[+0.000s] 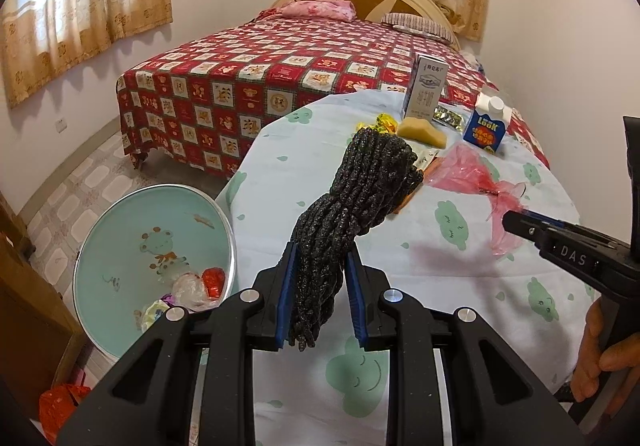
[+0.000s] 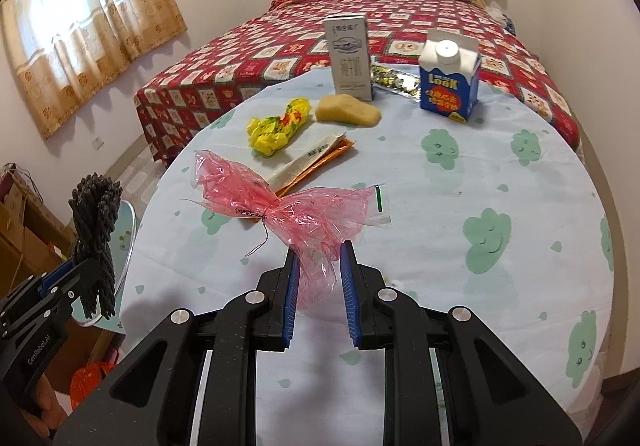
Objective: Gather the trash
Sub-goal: 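Carry the black mesh sleeve and pink wrapper in both tools over the teal bin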
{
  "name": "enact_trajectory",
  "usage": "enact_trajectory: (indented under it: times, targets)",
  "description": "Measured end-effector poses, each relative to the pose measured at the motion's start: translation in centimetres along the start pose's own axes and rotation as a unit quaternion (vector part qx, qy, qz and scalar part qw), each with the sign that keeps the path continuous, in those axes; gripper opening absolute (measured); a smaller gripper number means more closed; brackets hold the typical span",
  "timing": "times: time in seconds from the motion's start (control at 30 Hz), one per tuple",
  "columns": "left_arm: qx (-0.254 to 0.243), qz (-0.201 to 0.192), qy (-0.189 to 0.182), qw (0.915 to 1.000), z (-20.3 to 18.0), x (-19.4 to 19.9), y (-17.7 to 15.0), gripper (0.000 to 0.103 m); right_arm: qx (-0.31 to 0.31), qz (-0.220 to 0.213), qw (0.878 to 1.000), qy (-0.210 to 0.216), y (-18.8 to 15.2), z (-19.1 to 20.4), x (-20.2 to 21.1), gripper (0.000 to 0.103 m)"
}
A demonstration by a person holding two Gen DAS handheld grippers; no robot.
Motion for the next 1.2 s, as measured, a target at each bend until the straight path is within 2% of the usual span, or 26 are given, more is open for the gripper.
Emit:
enact_trajectory:
  times: [0.57,1.2]
  targets:
    - [0.044,-0.008,0.012,0.9989,4.4,0.1,1.3,0.024,0.023,0.0,0.999,0.024,1.6,4.4,-1.6,0.021]
    - [0.098,-0.015,0.106,0.9895,13.1,1.0,1.7,0.024,0.065,0.002,0.995,0.069,2.5,12.0,-3.9,0.021]
Point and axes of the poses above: each gripper's, at about its wrist camera, not at the fingertips, and x roughly against the way its jaws point, z to its left, y to its top, the point moved 4 cm from there along -x, roughly the way its jaws point, and after that the axes turned 15 degrees about x, right-handed, at the moved point
